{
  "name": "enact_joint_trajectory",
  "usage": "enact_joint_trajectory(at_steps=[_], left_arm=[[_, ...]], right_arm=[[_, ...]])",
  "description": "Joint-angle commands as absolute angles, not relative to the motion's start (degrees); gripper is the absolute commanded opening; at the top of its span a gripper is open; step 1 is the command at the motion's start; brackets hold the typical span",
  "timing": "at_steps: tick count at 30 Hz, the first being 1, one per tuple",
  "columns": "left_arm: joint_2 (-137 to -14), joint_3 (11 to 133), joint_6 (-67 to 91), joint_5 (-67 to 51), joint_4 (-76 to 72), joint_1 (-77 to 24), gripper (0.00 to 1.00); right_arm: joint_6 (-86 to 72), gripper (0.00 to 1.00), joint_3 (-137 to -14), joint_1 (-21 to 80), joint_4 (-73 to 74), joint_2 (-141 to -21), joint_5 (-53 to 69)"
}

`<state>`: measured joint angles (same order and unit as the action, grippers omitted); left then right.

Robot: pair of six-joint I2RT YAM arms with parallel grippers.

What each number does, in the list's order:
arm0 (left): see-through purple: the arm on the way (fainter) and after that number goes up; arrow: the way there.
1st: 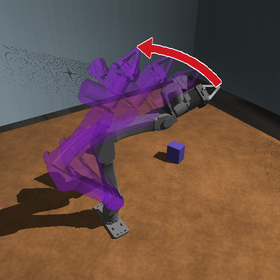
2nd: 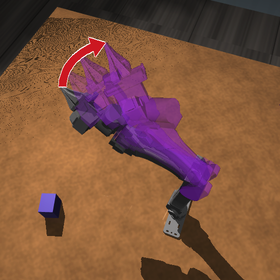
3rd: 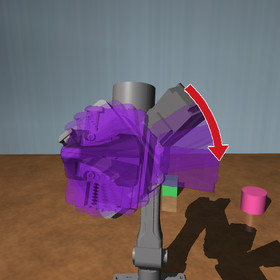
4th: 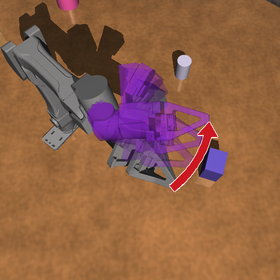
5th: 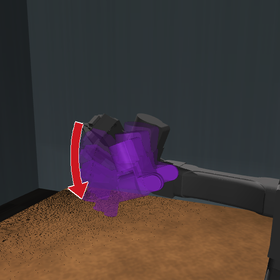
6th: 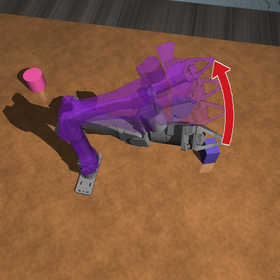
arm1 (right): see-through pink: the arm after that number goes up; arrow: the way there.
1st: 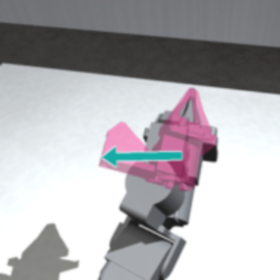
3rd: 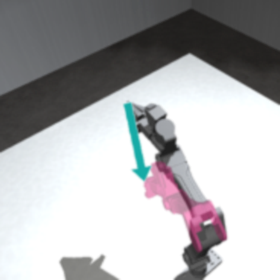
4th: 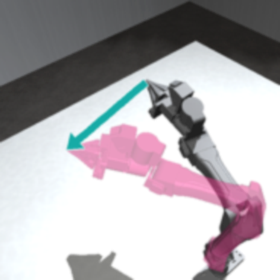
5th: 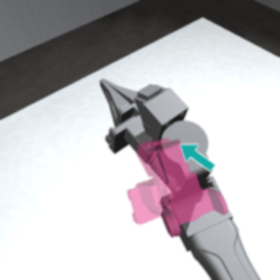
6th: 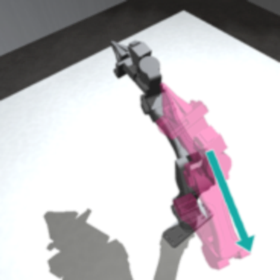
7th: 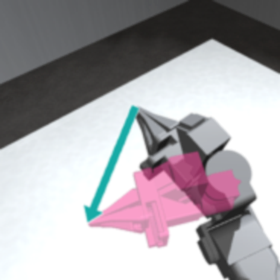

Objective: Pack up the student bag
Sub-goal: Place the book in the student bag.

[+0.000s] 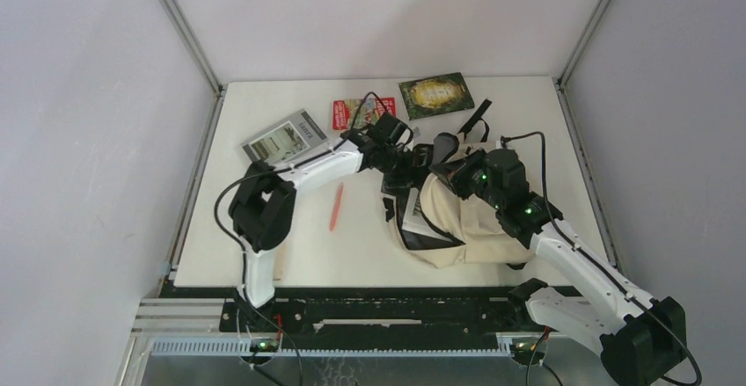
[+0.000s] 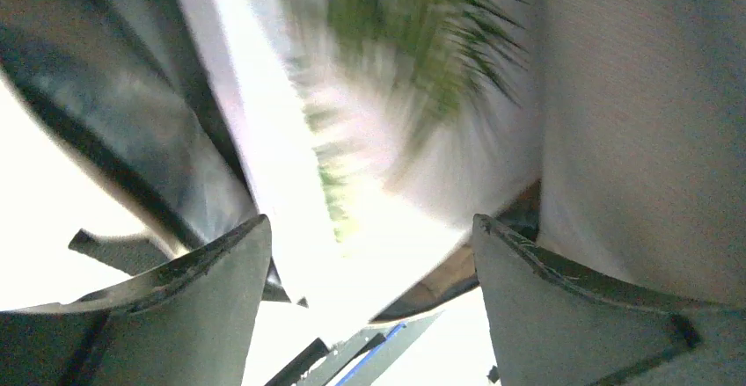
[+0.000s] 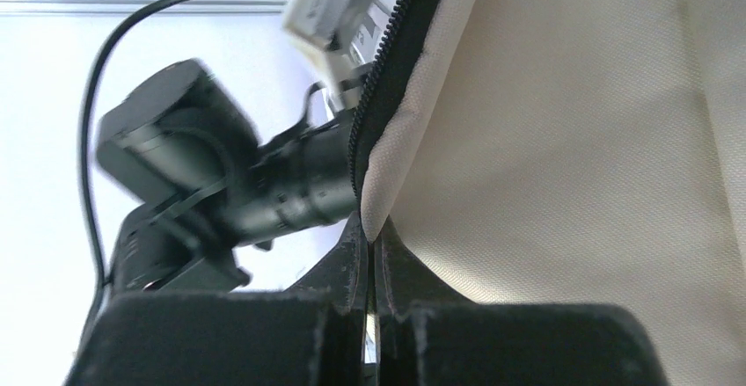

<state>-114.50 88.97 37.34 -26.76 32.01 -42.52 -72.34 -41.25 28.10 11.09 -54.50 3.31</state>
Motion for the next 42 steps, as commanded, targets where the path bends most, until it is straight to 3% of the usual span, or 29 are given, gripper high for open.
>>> enact_joint_trajectory(at_steps=[1, 9, 18, 26, 29, 32, 42], left_arm=[[-106.00, 92.24, 32.12, -24.43, 36.99, -42.00, 0.86], [-101.20, 84.67, 34.45, -16.51, 35.69, -38.37, 0.59], [-107.43, 83.05, 34.81, -14.98, 32.65, -40.00, 0.58], [-111.87, 83.35, 35.66, -11.68, 30.08, -40.42, 0.44], [-113.34, 85.07, 35.40, -11.45, 32.05, -40.84, 0.32], [-112.33, 86.23, 35.40, -10.79, 34.95, -40.93, 0.01], [-95.65, 91.73, 30.32, -11.66, 46.01, -40.32, 0.00]], right_arm=[[-70.85, 0.00, -41.84, 27.47, 8.77, -52.63, 3.57], [-69.80, 0.00, -41.77, 27.28, 9.43, -53.04, 3.47], [-69.23, 0.00, -41.04, 26.94, 8.47, -53.43, 5.40], [-68.74, 0.00, -41.04, 26.64, 8.51, -53.46, 6.47], [-68.63, 0.00, -41.04, 26.55, 8.32, -53.35, 6.46], [-68.13, 0.00, -41.04, 26.46, 8.10, -53.39, 7.28], [-63.16, 0.00, -41.04, 22.15, 14.38, -48.53, 4.44]])
